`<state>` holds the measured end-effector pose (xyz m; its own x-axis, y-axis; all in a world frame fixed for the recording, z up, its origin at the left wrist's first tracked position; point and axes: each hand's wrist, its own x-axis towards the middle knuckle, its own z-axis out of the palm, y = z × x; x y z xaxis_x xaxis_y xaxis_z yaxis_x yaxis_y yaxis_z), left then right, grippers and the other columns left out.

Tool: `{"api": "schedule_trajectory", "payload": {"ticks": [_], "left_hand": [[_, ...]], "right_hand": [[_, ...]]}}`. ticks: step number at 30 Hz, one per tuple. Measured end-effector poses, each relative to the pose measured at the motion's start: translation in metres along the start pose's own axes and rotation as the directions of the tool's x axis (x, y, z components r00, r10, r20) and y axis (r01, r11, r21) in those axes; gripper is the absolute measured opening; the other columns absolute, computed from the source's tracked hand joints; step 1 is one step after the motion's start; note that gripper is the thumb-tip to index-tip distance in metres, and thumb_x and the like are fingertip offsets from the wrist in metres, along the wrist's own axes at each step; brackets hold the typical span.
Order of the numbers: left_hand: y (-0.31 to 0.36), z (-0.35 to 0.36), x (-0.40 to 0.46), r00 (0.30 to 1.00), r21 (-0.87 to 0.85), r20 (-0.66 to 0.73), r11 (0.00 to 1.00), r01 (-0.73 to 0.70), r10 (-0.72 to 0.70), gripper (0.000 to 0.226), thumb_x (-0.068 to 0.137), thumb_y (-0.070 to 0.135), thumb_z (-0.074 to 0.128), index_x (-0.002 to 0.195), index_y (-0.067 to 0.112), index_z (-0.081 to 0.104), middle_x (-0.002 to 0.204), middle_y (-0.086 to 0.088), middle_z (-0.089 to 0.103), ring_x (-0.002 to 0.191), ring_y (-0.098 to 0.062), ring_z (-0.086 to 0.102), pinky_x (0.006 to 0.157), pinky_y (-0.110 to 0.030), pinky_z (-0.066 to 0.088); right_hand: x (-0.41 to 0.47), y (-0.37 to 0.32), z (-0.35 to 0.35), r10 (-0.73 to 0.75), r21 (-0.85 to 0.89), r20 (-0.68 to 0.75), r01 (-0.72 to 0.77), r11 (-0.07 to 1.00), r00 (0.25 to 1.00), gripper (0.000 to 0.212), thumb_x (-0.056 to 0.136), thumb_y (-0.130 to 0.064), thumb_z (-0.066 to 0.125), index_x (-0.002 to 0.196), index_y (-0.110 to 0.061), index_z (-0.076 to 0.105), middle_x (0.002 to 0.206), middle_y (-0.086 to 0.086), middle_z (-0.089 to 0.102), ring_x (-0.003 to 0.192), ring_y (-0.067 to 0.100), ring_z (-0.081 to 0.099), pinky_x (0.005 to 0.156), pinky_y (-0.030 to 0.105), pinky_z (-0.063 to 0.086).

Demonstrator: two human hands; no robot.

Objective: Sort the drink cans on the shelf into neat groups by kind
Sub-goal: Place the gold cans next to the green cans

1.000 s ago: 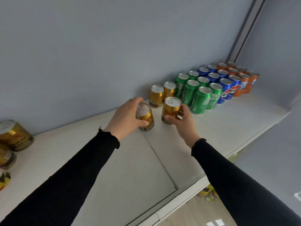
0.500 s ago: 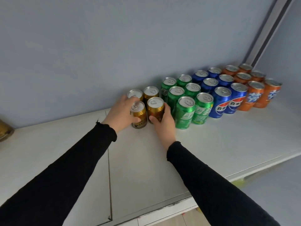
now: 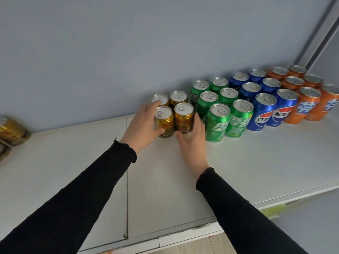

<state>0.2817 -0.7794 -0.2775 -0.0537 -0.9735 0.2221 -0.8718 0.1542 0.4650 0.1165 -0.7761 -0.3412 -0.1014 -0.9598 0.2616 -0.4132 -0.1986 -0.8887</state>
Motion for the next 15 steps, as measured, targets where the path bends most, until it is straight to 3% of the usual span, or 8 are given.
{"api": "schedule_trajectory", "payload": {"ticks": [4,8,15], "left_hand": [[-0.018,-0.019,-0.037,0.998,0.029,-0.054,0.999,-0.030,0.031,0.071,0.087,0.029,0.072,0.149,0.024,0.036,0.139,-0.001,0.043,0.128,-0.017,0.044,0.105,-0.030,0.039],[-0.060,-0.060,-0.084,0.997,0.131,-0.067,0.991,-0.040,0.049,0.049,0.090,0.033,0.069,0.135,0.020,0.055,0.133,0.005,0.050,0.123,-0.017,0.045,0.102,-0.027,0.039],[-0.175,-0.156,-0.166,0.997,0.217,-0.076,0.976,0.023,-0.006,0.037,0.093,0.036,0.065,0.127,0.024,0.063,0.130,0.009,0.055,0.123,-0.013,0.045,0.099,-0.022,0.036]], "right_hand": [[-0.032,-0.016,0.000,-0.173,-0.064,-0.027,0.171,0.983,0.985,0.075,0.090,-0.012,0.068,0.153,-0.007,0.029,0.157,0.010,0.030,0.146,0.022,0.024,0.121,0.034,0.022],[-0.058,-0.052,0.028,-0.324,-0.150,0.084,0.334,0.931,0.942,0.061,0.090,-0.015,0.069,0.145,-0.008,0.044,0.150,0.008,0.040,0.140,0.023,0.034,0.115,0.030,0.029],[-0.102,-0.124,0.138,-0.274,-0.200,0.325,0.349,0.916,0.905,0.050,0.094,-0.023,0.066,0.140,-0.017,0.049,0.151,0.003,0.042,0.138,0.023,0.035,0.107,0.028,0.027]]}}
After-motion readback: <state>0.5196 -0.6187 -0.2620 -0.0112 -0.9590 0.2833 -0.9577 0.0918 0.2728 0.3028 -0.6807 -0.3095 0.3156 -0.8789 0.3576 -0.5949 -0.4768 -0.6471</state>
